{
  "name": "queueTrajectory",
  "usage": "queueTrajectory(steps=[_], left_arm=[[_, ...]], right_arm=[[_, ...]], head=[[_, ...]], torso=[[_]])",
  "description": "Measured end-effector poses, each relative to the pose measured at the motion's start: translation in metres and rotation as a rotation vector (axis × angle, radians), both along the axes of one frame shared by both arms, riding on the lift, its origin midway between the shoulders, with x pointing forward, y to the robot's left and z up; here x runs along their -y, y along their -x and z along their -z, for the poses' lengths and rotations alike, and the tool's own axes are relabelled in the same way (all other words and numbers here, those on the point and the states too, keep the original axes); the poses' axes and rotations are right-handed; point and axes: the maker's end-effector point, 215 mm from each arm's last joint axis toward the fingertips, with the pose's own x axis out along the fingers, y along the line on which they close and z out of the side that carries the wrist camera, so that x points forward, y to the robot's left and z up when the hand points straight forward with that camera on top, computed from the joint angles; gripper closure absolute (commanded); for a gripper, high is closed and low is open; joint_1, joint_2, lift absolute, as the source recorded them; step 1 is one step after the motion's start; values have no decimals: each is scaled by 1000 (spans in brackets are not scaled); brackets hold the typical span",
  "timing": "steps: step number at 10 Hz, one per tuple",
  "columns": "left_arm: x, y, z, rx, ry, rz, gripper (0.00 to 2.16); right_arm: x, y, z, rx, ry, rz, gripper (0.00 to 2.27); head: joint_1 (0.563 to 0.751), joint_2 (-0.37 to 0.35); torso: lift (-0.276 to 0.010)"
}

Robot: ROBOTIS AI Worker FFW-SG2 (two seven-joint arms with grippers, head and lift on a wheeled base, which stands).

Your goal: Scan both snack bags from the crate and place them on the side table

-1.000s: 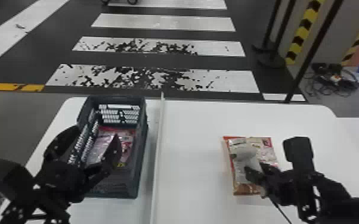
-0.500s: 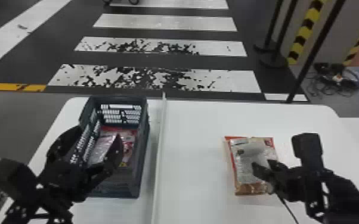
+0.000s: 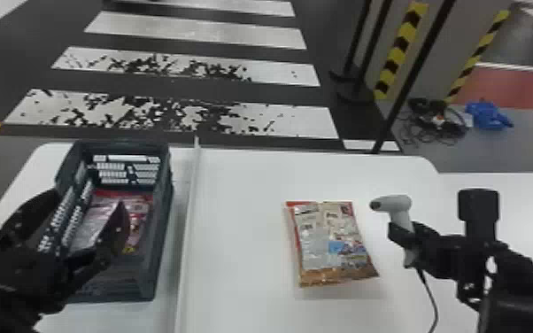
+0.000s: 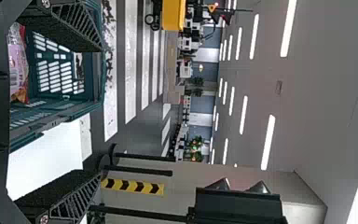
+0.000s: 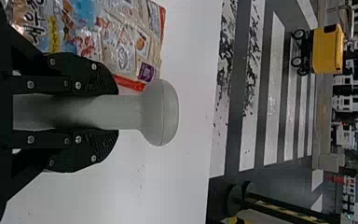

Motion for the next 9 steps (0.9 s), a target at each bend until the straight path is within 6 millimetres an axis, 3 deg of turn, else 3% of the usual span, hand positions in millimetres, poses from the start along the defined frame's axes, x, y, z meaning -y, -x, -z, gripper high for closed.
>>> queueTrajectory(steps=[2, 4, 7, 9], left_arm=[[0, 0, 1, -2, -2, 0, 63], [0, 0, 2, -5, -3, 0, 63], [4, -1, 1, -5, -1, 5, 63], [6, -2, 1, -6, -2, 6, 63]], right_arm=[[46, 0, 2, 30, 20, 68, 2243], [79, 0, 14, 40, 26, 115, 2243], [90, 3, 60, -16, -40, 160, 2243], [93, 3, 71, -24, -39, 159, 2243]], head=[[695, -258], [695, -294], [695, -318], [695, -323]], torso=[[-98], [-98], [-98], [-98]])
